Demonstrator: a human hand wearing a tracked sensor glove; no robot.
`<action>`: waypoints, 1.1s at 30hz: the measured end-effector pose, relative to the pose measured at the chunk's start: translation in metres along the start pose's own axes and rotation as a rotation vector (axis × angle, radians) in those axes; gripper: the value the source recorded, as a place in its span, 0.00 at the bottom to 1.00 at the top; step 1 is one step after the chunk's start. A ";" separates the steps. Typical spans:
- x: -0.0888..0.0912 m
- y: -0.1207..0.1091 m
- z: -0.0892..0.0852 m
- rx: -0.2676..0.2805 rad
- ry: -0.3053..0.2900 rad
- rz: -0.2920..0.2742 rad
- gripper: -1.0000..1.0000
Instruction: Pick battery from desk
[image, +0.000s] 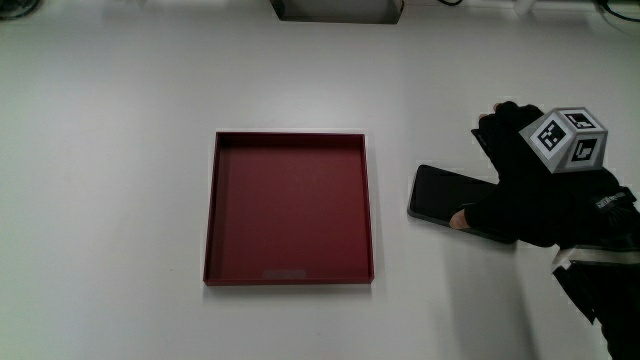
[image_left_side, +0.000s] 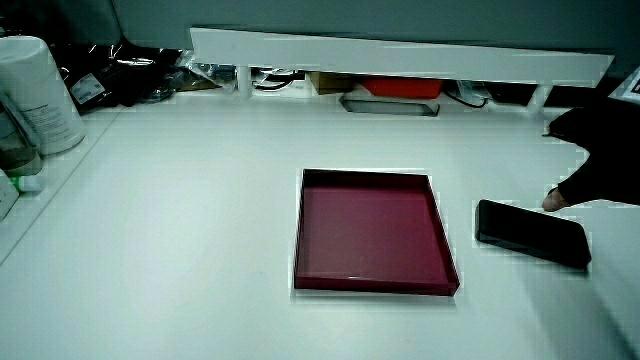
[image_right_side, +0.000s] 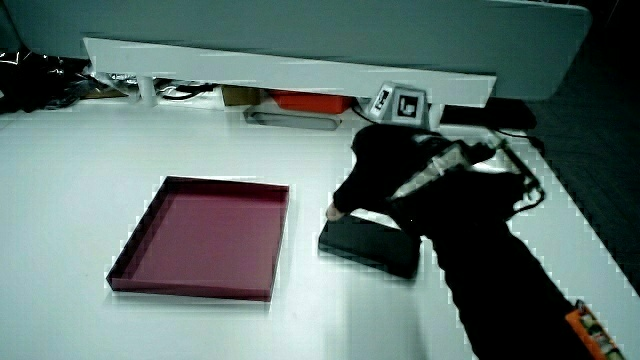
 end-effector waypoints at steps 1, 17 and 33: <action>0.003 0.004 -0.004 -0.003 0.005 -0.007 0.50; 0.048 0.058 -0.079 -0.088 0.129 -0.073 0.50; 0.067 0.086 -0.120 -0.178 0.165 -0.157 0.50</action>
